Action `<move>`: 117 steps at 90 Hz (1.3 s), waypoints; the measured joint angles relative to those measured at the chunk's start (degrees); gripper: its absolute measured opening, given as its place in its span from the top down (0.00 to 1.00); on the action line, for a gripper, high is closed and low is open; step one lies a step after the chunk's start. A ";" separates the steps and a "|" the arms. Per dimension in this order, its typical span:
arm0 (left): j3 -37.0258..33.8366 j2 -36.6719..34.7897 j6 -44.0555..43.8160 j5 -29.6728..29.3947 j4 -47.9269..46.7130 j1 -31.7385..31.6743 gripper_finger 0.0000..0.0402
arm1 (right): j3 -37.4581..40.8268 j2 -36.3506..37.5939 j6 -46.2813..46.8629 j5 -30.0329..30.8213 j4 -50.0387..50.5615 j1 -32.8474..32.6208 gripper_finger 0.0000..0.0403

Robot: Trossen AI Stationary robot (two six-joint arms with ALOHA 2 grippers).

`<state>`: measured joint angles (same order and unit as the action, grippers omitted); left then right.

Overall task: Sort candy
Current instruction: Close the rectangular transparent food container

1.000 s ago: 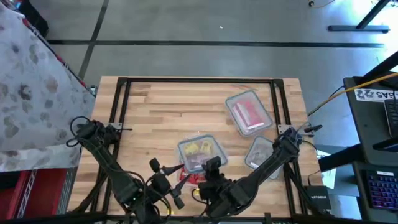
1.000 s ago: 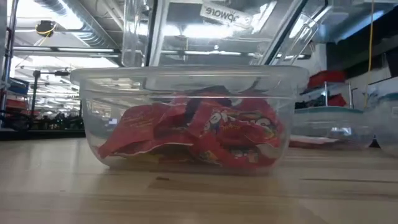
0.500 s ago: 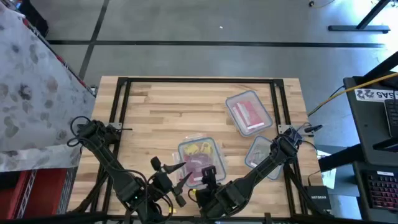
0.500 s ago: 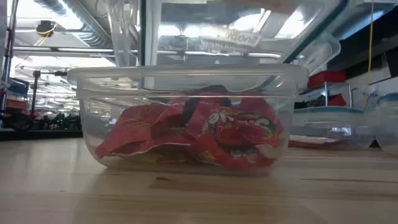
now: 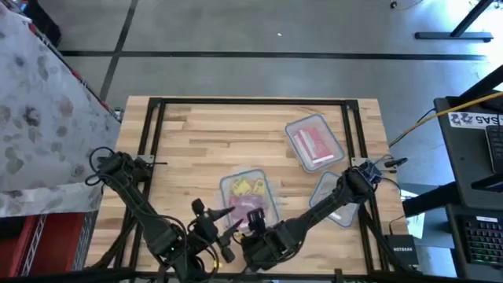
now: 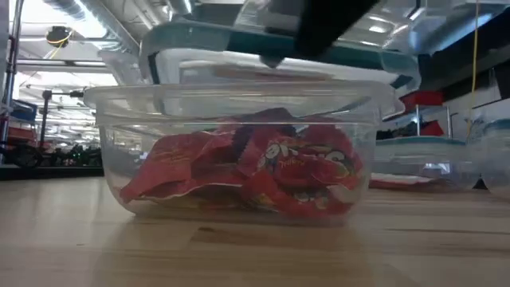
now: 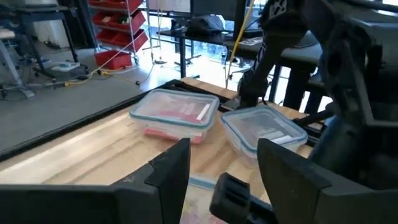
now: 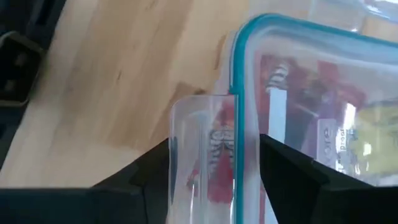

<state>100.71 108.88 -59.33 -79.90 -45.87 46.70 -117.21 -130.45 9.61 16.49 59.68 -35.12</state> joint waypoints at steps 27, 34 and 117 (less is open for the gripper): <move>0.00 0.02 -8.15 5.12 -5.78 -1.18 0.58 | 0.00 1.46 -8.53 -0.97 -0.16 -0.69 0.33; 0.00 0.04 -10.27 6.54 -7.48 -1.34 0.58 | -0.01 3.90 -8.54 5.09 3.02 -1.70 0.32; -15.68 0.42 -47.36 56.85 -14.88 -1.27 0.58 | 50.78 25.95 5.19 -0.57 -24.53 -3.06 0.37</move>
<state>85.03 109.30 -106.69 -23.04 -60.75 45.42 -66.43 -104.51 14.81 15.92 35.15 -38.18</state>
